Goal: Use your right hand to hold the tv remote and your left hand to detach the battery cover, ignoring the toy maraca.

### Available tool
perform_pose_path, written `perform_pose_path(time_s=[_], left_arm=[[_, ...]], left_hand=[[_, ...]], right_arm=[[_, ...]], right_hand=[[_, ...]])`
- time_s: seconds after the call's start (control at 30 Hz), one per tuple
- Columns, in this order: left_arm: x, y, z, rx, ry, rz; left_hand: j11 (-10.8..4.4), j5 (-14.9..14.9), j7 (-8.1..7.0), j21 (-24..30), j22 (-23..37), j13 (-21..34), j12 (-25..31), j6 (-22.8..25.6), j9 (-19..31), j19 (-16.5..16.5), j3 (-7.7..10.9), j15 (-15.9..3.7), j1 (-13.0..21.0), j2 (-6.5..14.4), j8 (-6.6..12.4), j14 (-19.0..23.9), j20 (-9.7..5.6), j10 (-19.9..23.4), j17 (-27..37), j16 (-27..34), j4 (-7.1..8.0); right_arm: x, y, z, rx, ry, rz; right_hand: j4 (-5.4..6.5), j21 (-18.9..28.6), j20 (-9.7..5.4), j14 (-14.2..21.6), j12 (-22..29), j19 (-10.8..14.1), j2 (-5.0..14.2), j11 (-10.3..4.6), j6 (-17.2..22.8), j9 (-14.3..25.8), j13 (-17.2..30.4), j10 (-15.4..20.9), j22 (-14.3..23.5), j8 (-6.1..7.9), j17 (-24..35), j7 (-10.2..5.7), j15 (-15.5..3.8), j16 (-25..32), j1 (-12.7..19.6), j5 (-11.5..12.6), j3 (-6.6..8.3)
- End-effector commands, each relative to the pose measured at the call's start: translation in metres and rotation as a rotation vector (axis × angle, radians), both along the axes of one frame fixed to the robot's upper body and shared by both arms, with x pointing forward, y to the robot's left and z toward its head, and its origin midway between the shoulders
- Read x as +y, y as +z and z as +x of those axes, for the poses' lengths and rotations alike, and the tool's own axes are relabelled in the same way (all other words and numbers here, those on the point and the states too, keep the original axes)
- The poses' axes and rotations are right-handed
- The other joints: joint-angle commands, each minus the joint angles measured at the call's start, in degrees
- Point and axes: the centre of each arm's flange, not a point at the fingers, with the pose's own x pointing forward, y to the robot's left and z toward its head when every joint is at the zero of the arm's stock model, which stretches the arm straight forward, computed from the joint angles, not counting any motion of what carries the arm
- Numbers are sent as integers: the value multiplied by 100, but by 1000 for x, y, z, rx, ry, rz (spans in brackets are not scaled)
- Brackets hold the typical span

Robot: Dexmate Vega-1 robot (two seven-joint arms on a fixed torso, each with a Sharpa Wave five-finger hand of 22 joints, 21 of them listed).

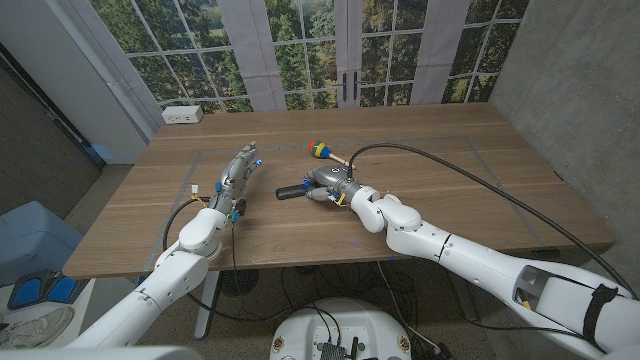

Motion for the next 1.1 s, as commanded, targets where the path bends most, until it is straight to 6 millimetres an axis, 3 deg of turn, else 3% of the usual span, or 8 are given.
perform_pose_path(time_s=[0.03,0.23,0.3,0.4,0.53,0.7,0.77,1.1], left_arm=[[4,1,1,-4,-2,-1],[6,3,0,-8,3,1],[6,4,0,-8,2,3],[6,4,1,-7,1,5],[6,5,1,-6,0,6],[6,5,1,-4,0,7],[6,5,1,-2,0,8],[4,9,4,0,-5,16]], left_hand=[[7,-1,-13,-42,25,32,-18,45,12,48,-23,-294,-39,209,-14,11,-223,-2,-3,11,-12],[7,-1,-8,-52,24,31,-20,37,12,50,-24,-292,-31,209,-18,13,-221,-4,-10,7,-24],[11,-1,-14,-54,24,31,-19,38,12,53,-25,-291,-29,208,-17,8,-220,-2,-12,3,-28],[8,-1,-23,-62,24,31,-20,43,12,53,-26,-292,-24,209,-15,9,-221,-3,-15,1,-36],[9,-1,-19,-68,24,31,-20,41,12,54,-27,-292,-20,209,-16,11,-218,-1,-18,0,-42],[8,-2,-20,-76,24,30,-21,38,12,62,-30,-295,-13,211,-16,14,-202,-1,-21,-2,-50],[4,-2,-19,-79,24,30,-21,37,12,63,-31,-294,-11,211,-17,15,-195,0,-22,-3,-54],[2,-4,-24,-96,23,30,-22,35,12,71,-36,-290,0,211,-17,17,-182,0,-27,-6,-71]], right_arm=[[7,-3,6,-56,-65,-71],[10,-6,9,-51,-73,-91],[9,-7,10,-54,-57,-88],[9,-8,13,-43,-59,-95],[10,-9,18,-17,-67,-112],[9,-11,28,42,-78,-140],[9,-12,31,44,-87,-148],[-5,-11,34,-19,-21,-36]], right_hand=[[34,-16,-51,193,113,3,71,-62,110,29,81,206,31,43,88,-39,-558,150,94,-19,-22],[5,4,-90,592,408,147,76,-148,444,31,320,693,35,163,355,-68,-681,529,327,-37,-131],[-3,33,-124,880,729,254,77,-251,891,39,552,1175,44,311,624,-116,-820,846,541,-34,-219],[26,66,-139,1237,1138,334,93,-268,1477,51,794,1779,52,495,873,-195,-930,1130,684,-20,-293],[3,178,-182,1942,1603,570,193,-333,2240,71,1068,2476,61,764,1088,-256,-988,1427,959,16,-224],[-31,369,-326,2669,2093,886,251,-368,2920,114,1401,3130,85,1047,1416,-172,-1033,1755,1319,27,-152],[-30,450,-449,2883,2222,997,260,-423,3145,139,1516,3262,96,1162,1508,-114,-1024,1816,1445,29,-115],[26,582,-547,3164,2448,1075,235,-541,3402,273,1766,3449,120,1385,1651,-62,-999,1818,1579,-10,-97]])
